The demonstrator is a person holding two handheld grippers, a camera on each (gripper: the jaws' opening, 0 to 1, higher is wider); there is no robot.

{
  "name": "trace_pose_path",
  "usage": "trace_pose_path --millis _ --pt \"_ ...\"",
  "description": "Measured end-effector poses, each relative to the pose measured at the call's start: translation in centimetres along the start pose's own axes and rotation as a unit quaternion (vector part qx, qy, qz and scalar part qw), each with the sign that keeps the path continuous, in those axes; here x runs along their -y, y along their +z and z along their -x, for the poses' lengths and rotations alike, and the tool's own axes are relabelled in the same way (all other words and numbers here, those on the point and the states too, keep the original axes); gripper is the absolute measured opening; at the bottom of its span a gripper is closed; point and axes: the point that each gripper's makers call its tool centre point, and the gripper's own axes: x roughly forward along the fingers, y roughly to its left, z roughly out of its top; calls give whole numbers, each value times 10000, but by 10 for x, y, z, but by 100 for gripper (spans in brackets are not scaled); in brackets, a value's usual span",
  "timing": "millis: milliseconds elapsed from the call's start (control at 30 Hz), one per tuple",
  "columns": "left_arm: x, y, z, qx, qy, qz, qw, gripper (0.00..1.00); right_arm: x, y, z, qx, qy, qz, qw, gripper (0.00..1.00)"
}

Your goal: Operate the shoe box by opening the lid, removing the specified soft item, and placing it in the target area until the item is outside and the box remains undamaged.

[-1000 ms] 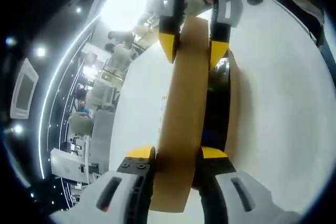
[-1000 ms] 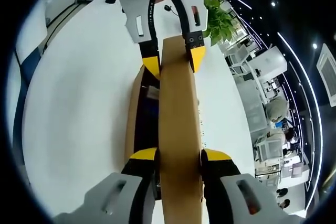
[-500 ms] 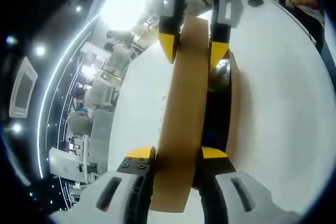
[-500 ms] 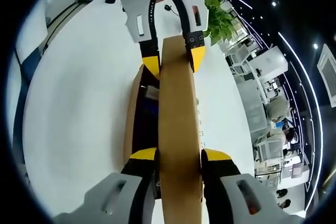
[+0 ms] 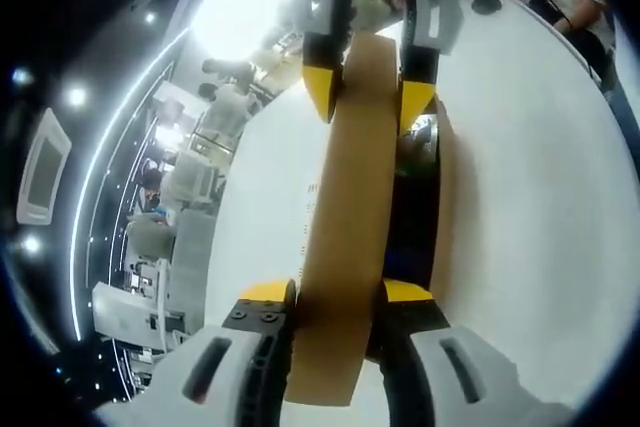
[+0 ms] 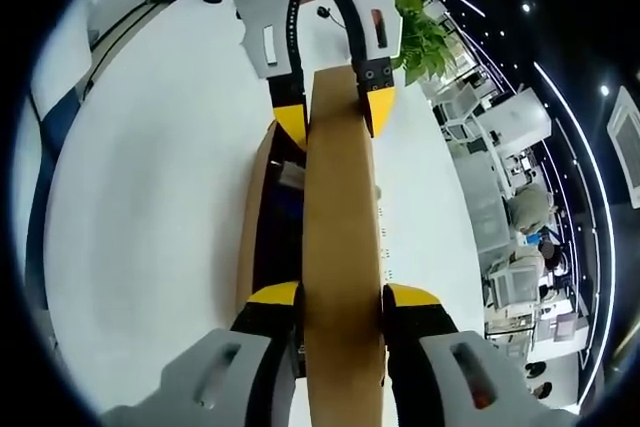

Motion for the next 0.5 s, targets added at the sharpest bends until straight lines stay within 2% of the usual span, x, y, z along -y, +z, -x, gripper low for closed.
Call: trace_pose_path --millis 200,333,500 --pt "1 0 -1 118 2 -201 9997 32 -1 -1 -2 -4 17 26 10000 31" --pt "2 -2 2 187 -30 -189 9996 33 -3 0 -2 33 22 17 10000 31" --pt "-1 -1 17 328 65 -73 9994 33 -4 0 -3 31 27 20 10000 31"
